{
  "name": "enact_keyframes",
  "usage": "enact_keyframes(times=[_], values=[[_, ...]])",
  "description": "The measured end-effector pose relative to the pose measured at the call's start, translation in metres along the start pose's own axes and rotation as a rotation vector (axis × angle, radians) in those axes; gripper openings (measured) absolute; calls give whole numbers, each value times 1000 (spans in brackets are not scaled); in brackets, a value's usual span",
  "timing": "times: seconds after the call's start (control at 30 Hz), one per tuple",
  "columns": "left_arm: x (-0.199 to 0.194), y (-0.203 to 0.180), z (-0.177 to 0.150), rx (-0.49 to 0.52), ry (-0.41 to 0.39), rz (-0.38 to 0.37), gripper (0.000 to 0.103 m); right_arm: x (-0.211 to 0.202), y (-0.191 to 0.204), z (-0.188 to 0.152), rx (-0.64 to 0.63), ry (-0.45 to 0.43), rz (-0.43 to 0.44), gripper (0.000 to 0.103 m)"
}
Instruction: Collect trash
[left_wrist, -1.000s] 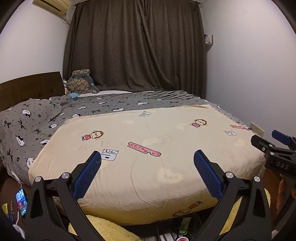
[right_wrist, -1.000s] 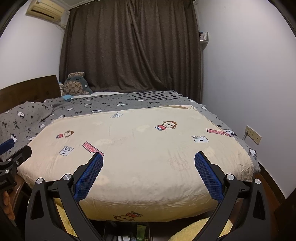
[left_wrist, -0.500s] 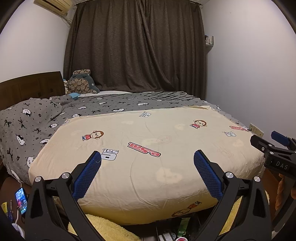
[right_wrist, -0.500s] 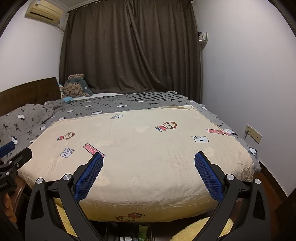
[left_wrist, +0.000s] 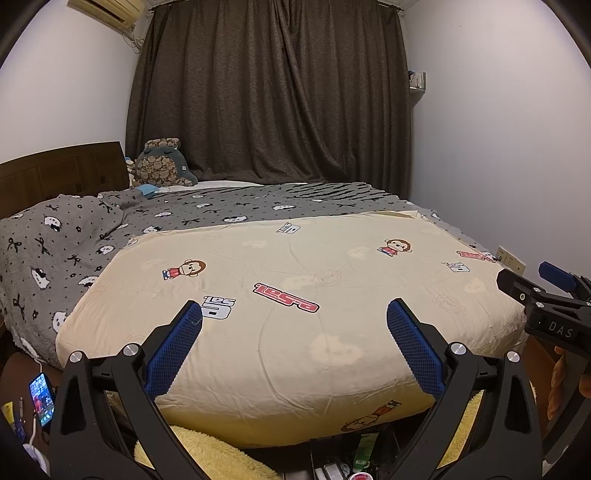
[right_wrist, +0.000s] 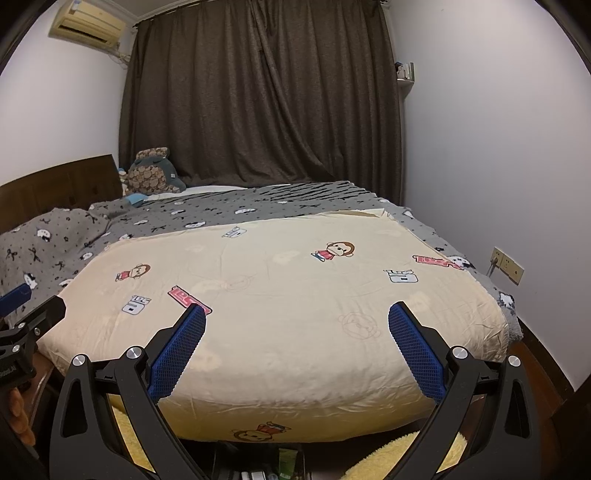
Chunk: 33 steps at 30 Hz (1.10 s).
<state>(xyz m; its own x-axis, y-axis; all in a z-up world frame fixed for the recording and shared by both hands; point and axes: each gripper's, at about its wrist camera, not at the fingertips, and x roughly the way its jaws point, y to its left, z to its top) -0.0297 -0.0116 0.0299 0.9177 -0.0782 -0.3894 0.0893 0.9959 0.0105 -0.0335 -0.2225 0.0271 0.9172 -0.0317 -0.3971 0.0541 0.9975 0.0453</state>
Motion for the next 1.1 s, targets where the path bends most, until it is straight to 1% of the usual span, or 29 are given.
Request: enact_keyframes(times=[1.1], values=[[1, -7, 2, 3, -4, -2, 95, -1, 2, -1, 5, 0, -1, 99]])
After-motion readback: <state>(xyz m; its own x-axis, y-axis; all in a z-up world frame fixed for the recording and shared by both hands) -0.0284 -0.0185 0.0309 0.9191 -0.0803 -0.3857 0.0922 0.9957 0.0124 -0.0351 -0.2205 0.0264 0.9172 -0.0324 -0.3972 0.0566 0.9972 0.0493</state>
